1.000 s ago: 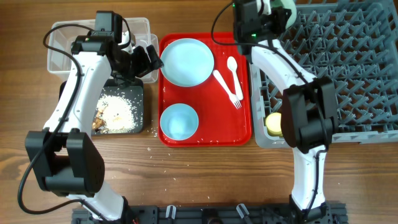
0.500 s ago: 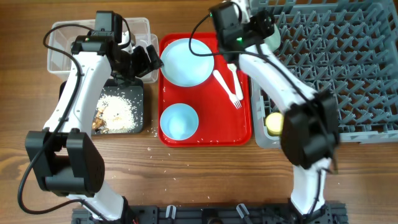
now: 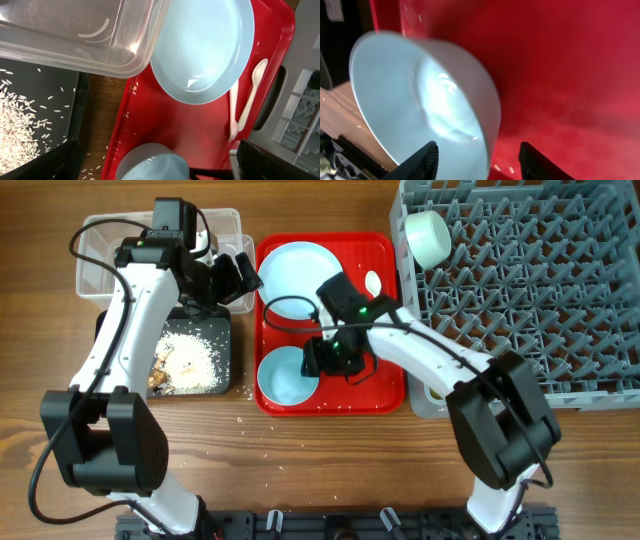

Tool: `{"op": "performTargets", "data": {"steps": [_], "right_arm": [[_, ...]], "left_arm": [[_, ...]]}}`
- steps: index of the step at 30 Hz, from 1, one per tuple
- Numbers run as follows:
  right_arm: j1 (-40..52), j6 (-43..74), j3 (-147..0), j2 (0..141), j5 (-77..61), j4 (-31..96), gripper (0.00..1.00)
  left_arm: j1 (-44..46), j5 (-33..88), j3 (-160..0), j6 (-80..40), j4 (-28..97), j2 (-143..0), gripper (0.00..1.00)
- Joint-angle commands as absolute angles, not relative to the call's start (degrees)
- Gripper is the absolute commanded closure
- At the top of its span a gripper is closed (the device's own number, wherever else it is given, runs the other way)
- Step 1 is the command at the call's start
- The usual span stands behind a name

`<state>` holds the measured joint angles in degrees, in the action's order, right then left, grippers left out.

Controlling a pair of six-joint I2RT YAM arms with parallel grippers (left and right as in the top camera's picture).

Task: Sort waste into correct bins and load items into the dishwasher rack
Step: 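Grasp the light-blue bowl with the right gripper and lift it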

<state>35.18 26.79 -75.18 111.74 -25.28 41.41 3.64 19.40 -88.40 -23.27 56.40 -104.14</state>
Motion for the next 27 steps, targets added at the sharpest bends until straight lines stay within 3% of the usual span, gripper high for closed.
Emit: {"op": "performTargets", "data": {"steps": [1,3,7,10,13,14,15,21,27], "right_arm": [[35.66,31.77,-73.43,112.31,-25.91,40.73,0.68],[35.59,32.91,-73.38,112.31,-24.64,40.66,0.95],[34.68,32.82,-74.35,110.61,-21.43,41.5,0.96],[30.17,30.55,-77.78,101.08,-13.91,47.22,0.96],[22.79,33.82,-79.64,85.54,7.92,51.92,0.96],[21.08,37.08,-79.61,78.65,29.45,55.33,0.96],[21.08,37.65,-79.61,77.93,36.88,56.99,0.96],[20.86,37.41,-78.04,87.9,66.02,60.86,0.96],[20.99,24.03,-78.04,98.87,67.37,54.39,0.96]], "left_arm": [[3.2,19.86,-89.01,-23.59,56.38,-103.11,0.0],[3.2,19.86,-89.01,-23.59,56.38,-103.11,0.0],[3.2,19.86,-89.01,-23.59,56.38,-103.11,0.0],[3.2,19.86,-89.01,-23.59,56.38,-103.11,0.0],[3.2,19.86,-89.01,-23.59,56.38,-103.11,0.0],[3.2,19.86,-89.01,-23.59,56.38,-103.11,0.0],[3.2,19.86,-89.01,-23.59,56.38,-103.11,0.0],[3.2,19.86,-89.01,-23.59,56.38,-103.11,0.0],[3.2,19.86,-89.01,-23.59,56.38,-103.11,0.0]]}}
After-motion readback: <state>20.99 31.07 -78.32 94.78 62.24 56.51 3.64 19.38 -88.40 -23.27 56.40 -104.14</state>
